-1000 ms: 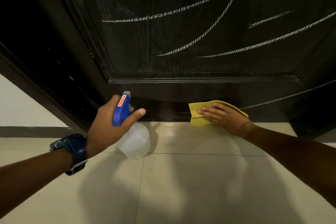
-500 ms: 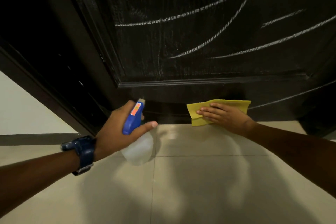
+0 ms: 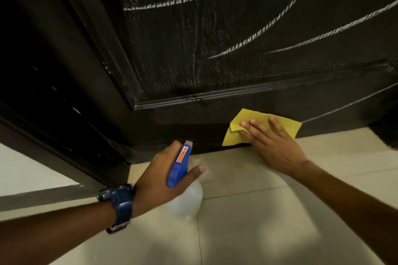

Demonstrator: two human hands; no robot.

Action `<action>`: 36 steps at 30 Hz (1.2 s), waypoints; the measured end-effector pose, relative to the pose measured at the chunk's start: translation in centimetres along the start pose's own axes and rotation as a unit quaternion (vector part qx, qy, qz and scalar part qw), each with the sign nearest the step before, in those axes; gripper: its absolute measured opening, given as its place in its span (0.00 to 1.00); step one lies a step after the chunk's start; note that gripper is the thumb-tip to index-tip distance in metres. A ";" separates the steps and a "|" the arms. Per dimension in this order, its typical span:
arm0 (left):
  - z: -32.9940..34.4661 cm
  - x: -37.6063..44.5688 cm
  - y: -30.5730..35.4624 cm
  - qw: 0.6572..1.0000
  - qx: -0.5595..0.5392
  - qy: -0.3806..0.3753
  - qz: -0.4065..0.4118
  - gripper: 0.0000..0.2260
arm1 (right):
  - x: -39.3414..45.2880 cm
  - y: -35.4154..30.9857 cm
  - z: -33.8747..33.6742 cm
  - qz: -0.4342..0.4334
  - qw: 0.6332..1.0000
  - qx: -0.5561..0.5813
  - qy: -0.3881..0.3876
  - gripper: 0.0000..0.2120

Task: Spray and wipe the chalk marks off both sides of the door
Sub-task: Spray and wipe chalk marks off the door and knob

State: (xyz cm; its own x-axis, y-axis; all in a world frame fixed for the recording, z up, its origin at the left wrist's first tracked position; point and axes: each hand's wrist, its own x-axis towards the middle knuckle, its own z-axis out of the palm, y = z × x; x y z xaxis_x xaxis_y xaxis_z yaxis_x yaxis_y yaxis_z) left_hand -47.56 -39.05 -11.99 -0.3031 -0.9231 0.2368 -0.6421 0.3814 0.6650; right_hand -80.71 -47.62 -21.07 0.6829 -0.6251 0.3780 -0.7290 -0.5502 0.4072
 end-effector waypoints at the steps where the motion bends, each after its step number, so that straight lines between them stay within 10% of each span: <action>1: -0.2 0.0 0.0 1.000 -0.011 0.004 -0.002 0.22 | 0.2 -1.7 0.1 0.082 0.996 0.034 0.020 0.38; 3: -0.7 0.2 0.6 0.999 -0.032 0.024 0.001 0.19 | 1.7 -6.2 -0.5 0.300 0.930 0.190 0.091 0.38; 8: -2.1 0.2 1.5 0.997 -0.049 0.056 -0.004 0.18 | 10.7 -11.7 -4.3 0.608 0.522 0.557 0.219 0.40; 10: -3.1 0.0 1.9 0.998 -0.037 0.046 -0.006 0.19 | 12.5 -11.7 -5.6 0.644 0.465 0.567 0.219 0.39; 15: -5.5 0.1 1.8 1.000 0.002 -0.015 -0.007 0.23 | 10.7 -11.6 -4.8 0.735 0.478 0.427 0.223 0.30; 21: -5.5 -2.0 1.6 1.000 0.012 -0.009 -0.001 0.20 | 3.4 -6.9 -7.4 0.812 0.223 0.421 0.337 0.16; 24: -5.3 -3.0 1.3 1.000 0.012 -0.004 -0.014 0.22 | 1.6 -5.6 -9.7 0.808 0.268 0.389 0.353 0.09; 28: -5.2 -3.6 1.8 1.000 0.003 -0.006 -0.027 0.25 | 6.4 -8.4 -11.0 0.712 0.445 0.478 0.258 0.19; 32: -5.9 -3.6 2.4 1.000 -0.014 -0.004 -0.012 0.23 | 12.7 -12.7 -11.4 0.436 0.654 0.602 0.140 0.19; 34: -6.2 -3.3 2.9 1.000 -0.029 -0.004 0.003 0.21 | 13.3 -12.7 -11.4 0.439 0.608 0.647 0.141 0.21; 36: -6.6 -3.0 3.4 0.999 -0.038 0.006 0.006 0.19 | 13.1 -12.1 -11.1 0.524 0.457 0.690 0.200 0.22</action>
State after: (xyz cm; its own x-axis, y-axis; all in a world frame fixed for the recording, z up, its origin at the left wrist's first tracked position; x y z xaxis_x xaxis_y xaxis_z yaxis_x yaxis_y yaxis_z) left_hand -44.17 -35.36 -5.79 -0.3010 -0.9193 0.2534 -0.5835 0.3877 0.7136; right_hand -62.45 -43.01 -11.76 -0.3234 -0.9463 -0.0015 0.1874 -0.0626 -0.9803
